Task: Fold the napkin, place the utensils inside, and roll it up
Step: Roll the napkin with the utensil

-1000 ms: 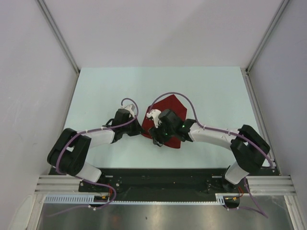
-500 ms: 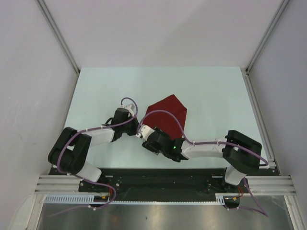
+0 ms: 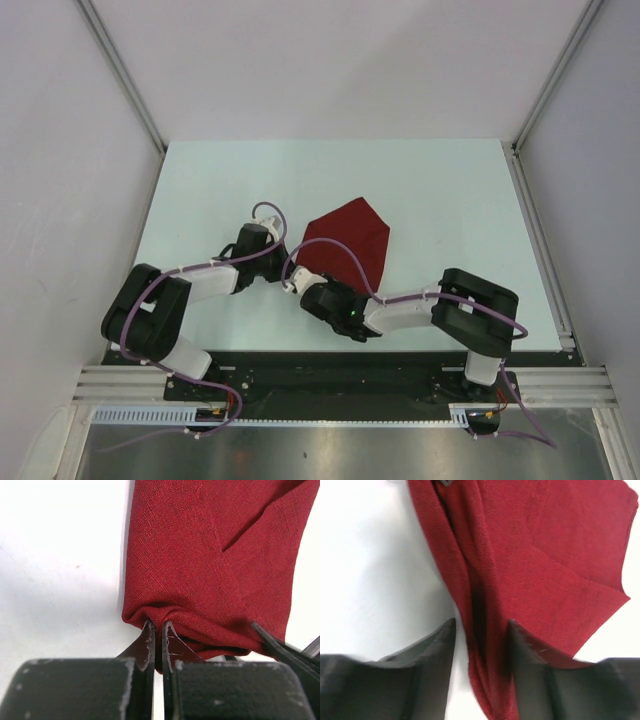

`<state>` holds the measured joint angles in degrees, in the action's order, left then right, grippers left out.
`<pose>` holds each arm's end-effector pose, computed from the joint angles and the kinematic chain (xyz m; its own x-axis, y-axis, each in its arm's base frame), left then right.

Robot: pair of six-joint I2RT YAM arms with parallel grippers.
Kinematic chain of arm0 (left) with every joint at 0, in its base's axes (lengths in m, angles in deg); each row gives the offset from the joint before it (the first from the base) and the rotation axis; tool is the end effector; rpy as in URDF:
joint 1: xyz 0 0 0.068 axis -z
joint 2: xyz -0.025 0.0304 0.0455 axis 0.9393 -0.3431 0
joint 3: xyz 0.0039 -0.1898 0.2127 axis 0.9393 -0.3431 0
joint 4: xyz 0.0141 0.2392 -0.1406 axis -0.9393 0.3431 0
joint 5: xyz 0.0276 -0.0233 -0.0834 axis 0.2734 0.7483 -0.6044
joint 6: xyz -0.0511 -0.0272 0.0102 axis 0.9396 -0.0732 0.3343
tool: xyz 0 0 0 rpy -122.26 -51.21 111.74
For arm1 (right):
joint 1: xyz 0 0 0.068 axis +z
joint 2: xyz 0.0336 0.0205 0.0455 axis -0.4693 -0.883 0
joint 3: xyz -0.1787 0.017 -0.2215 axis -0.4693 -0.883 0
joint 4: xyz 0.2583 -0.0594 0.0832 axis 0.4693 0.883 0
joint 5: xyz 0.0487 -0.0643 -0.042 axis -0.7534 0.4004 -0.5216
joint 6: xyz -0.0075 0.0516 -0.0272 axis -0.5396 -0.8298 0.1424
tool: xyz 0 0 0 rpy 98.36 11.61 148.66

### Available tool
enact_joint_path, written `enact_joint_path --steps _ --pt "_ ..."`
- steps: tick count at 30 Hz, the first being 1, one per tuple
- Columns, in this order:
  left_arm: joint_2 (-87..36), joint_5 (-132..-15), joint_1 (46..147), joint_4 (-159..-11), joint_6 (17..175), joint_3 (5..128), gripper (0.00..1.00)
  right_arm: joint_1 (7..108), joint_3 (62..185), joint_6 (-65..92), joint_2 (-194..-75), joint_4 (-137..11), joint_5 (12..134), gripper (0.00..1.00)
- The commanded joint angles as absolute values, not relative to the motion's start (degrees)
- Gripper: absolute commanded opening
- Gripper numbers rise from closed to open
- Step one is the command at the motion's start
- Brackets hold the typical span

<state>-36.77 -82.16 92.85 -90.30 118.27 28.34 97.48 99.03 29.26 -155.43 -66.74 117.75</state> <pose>0.2647 -0.1254 0.1355 -0.8568 -0.2178 -0.4674 0.0999 0.8191 -0.5648 0.1510 0.3295 0.1363 -0.1616 -0.7944 -0.5854 -0.6368 0.5372 -0.5531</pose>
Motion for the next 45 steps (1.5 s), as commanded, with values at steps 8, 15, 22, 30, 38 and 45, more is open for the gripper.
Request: enact_joint_path --steps 8,15,22,30,38,45 --pt "-34.65 -83.12 91.21 -93.27 117.62 30.16 0.27 88.21 101.59 23.85 -152.43 -56.32 92.19 0.00" --pt "-26.31 -76.90 90.32 -92.74 117.54 27.01 0.70 79.77 109.23 19.20 -152.95 -46.39 65.76 0.00" --pt "-14.62 -73.80 90.32 -95.02 114.55 19.09 0.82 75.02 117.23 14.36 -158.39 -39.97 50.00 0.00" --pt "-8.81 -75.64 90.67 -99.07 110.51 13.28 0.83 71.59 121.28 11.72 -164.99 -37.94 39.79 0.00" --pt "-9.16 -77.40 92.43 -103.02 107.26 11.70 0.83 66.85 121.28 9.34 -171.31 -40.57 32.33 0.00" --pt "-12.05 -80.65 93.57 -104.69 105.41 12.23 0.76 64.03 121.72 8.55 -175.10 -41.37 29.24 0.00"
